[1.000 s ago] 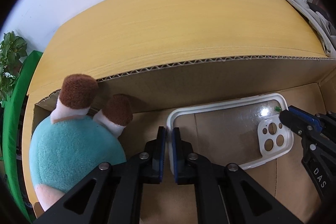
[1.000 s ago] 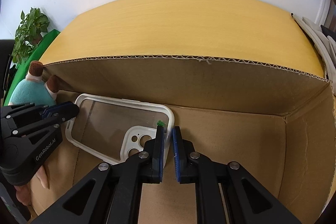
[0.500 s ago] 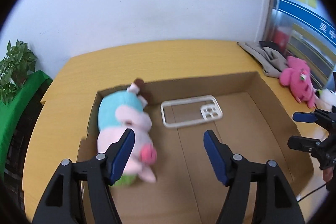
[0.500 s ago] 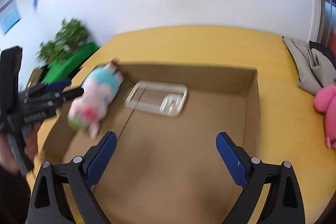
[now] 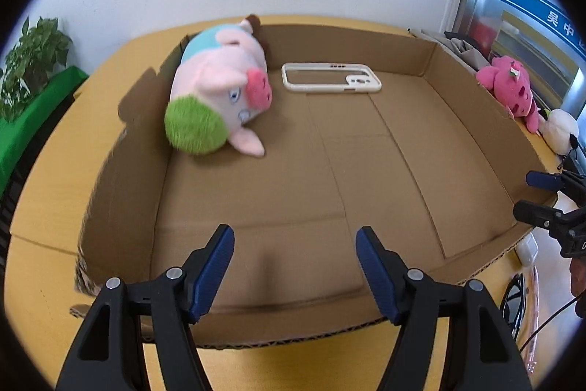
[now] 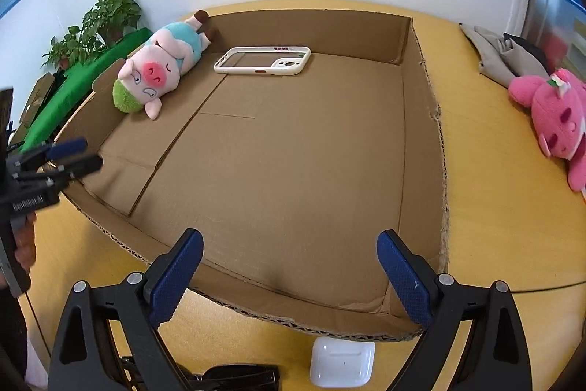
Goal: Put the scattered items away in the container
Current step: 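Withdraw both grippers and move toward the black sunglasses, then close the right gripper on one sunglasses lens while the left gripper grips the other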
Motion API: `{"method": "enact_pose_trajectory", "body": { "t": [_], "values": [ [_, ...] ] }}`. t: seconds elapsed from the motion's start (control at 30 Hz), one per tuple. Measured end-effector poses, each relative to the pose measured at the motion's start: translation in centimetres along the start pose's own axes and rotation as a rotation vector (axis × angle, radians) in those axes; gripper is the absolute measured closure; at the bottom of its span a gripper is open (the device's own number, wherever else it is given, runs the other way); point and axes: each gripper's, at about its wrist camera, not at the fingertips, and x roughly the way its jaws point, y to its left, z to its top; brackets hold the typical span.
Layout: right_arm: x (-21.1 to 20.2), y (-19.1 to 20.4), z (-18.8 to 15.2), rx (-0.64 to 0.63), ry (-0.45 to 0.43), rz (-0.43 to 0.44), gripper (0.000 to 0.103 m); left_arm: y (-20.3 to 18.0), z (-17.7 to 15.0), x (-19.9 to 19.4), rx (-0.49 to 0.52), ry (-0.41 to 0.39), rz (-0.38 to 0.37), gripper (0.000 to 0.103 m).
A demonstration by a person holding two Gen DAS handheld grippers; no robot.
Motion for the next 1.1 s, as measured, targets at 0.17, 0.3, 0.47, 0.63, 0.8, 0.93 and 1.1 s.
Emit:
{"method": "enact_pose_trajectory", "body": {
  "t": [0.17,0.3,0.47,0.63,0.8,0.93,1.1],
  "values": [
    [-0.8,1.1,0.1,-0.015,-0.037,-0.03,0.005,0.7,-0.6,-1.5,-0.015,-0.047,0.011,0.034],
    [-3.4,2.4,-0.3,-0.056,-0.138,-0.098,0.0,0.0,-1.0,-4.8,-0.015,-0.141,-0.002,0.029],
    [-6.3,3.8,-1.9,-0.053,-0.215,-0.128,0.0,-3.0,-2.9,-7.9,0.037,-0.248,-0.019,0.024],
    [-7.8,4.2,-3.9,-0.009,-0.243,-0.114,0.0,-5.9,-5.3,-9.0,0.071,-0.26,-0.15,0.024],
    [-7.8,3.6,-5.7,-0.008,-0.213,-0.092,0.0,-8.6,-7.4,-7.5,0.149,-0.18,-0.245,0.024],
    [-6.5,2.3,-7.4,0.058,-0.165,-0.021,0.0,-9.9,-8.6,-5.9,0.163,-0.099,-0.335,0.024],
    [-5.6,1.3,-9.4,0.103,-0.128,0.015,0.0,-11.5,-10.0,-4.2,0.208,-0.027,-0.431,0.024]
  ]
}}
